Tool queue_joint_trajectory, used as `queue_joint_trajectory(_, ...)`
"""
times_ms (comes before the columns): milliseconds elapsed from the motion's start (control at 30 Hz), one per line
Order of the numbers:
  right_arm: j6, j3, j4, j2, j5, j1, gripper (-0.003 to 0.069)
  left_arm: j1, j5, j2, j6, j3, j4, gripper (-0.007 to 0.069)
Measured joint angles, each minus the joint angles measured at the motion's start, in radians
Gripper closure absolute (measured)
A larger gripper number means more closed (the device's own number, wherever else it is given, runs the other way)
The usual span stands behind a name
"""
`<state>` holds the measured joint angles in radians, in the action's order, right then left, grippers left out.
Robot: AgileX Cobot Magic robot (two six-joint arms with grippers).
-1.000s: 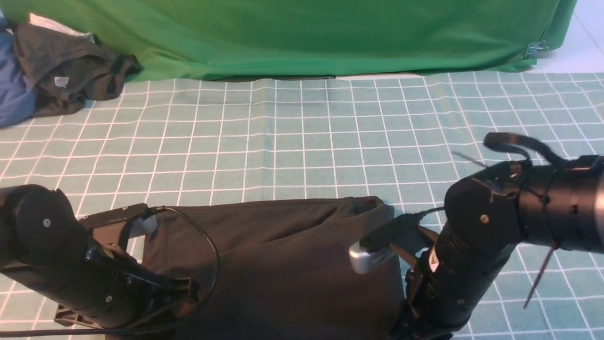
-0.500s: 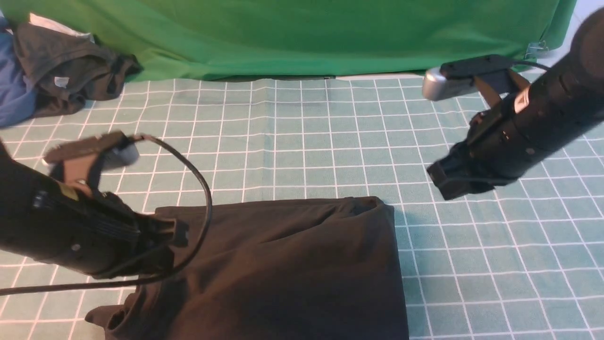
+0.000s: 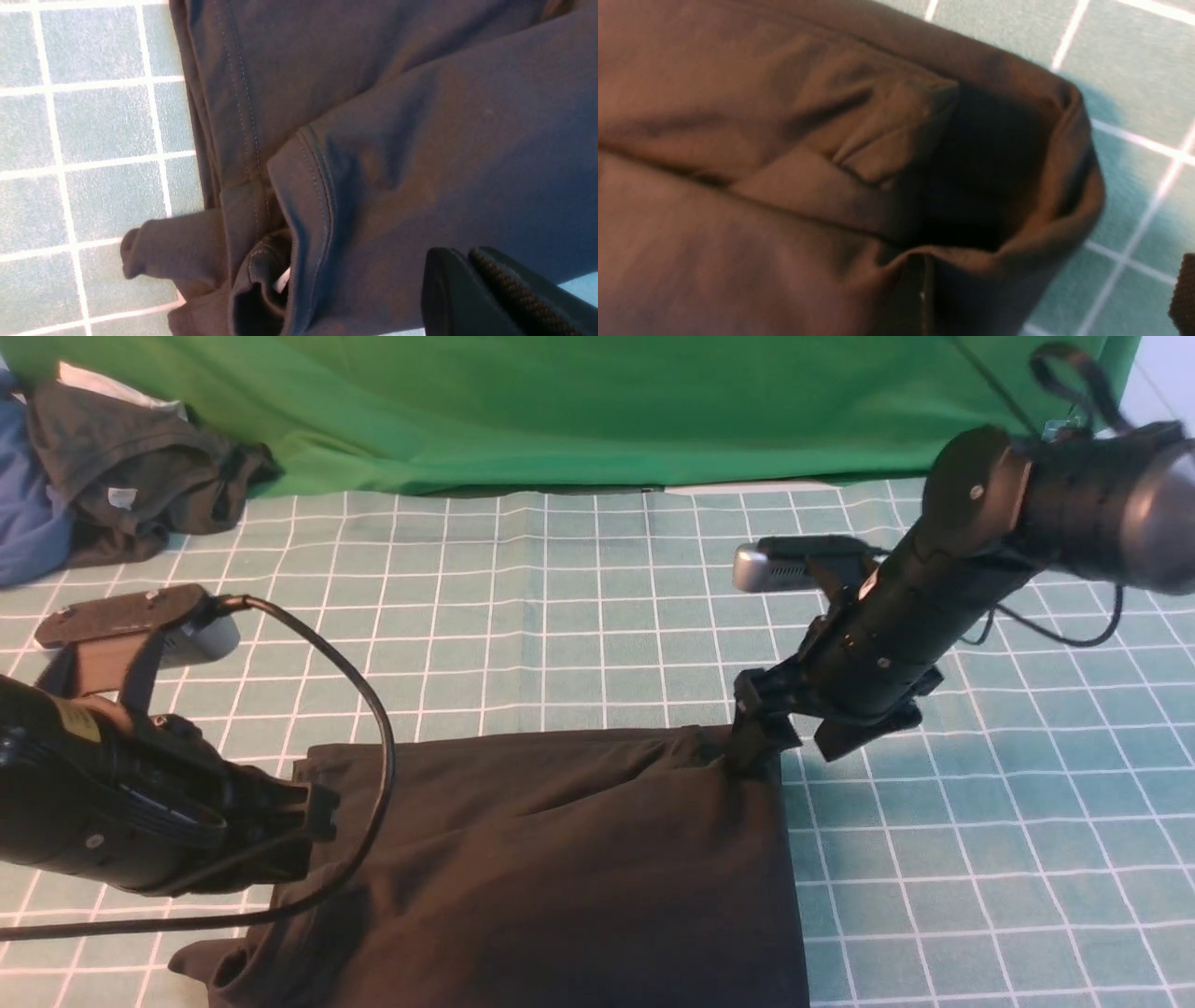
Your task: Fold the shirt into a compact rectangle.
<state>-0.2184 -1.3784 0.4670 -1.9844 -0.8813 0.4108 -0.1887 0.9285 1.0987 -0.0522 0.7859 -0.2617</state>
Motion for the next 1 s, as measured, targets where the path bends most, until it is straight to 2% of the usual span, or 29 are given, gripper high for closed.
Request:
queue_joint_trajectory(100,0.000,-0.007,0.011,-0.036,-0.002,0.000,0.0024,0.000,-0.002,0.000,0.000,0.000,0.002,0.0618)
queue_joint_trajectory(133,-0.007,-0.007,0.033,-0.049,-0.004,0.000,0.0088,0.000,-0.003,0.000,0.001,0.000,0.008,0.0618)
queue_joint_trajectory(167,-0.010,-0.007,0.037,-0.050,-0.004,0.000,0.0097,0.000,-0.003,0.000,0.001,0.000,0.009,0.0618)
queue_joint_trajectory(233,-0.054,-0.007,0.080,-0.055,0.000,0.000,0.0225,0.000,-0.005,0.000,0.001,0.000,0.019,0.0618)
queue_joint_trajectory(267,-0.079,-0.007,0.097,-0.055,0.004,0.000,0.0328,0.000,-0.007,0.000,0.001,0.000,0.023,0.0618)
queue_joint_trajectory(300,-0.086,-0.007,0.102,-0.055,0.007,0.000,0.0343,0.000,-0.007,0.000,0.001,0.000,0.023,0.0618)
queue_joint_trajectory(367,-0.119,-0.007,0.117,-0.055,0.016,0.000,0.0545,0.000,-0.012,0.000,0.001,0.000,0.026,0.0618)
queue_joint_trajectory(400,-0.121,-0.007,0.119,-0.055,0.017,0.000,0.0554,0.000,-0.012,0.000,0.001,0.000,0.026,0.0618)
queue_joint_trajectory(433,-0.130,-0.008,0.123,-0.055,0.020,0.000,0.0596,0.000,-0.013,0.000,0.002,0.000,0.026,0.0618)
queue_joint_trajectory(700,-0.131,-0.082,0.120,-0.055,0.043,-0.021,0.0613,0.000,-0.014,0.000,0.003,0.000,0.026,0.0618)
queue_joint_trajectory(1000,-0.080,-0.117,0.119,-0.056,0.078,-0.146,0.0614,0.000,-0.013,0.000,0.003,0.000,0.026,0.0618)
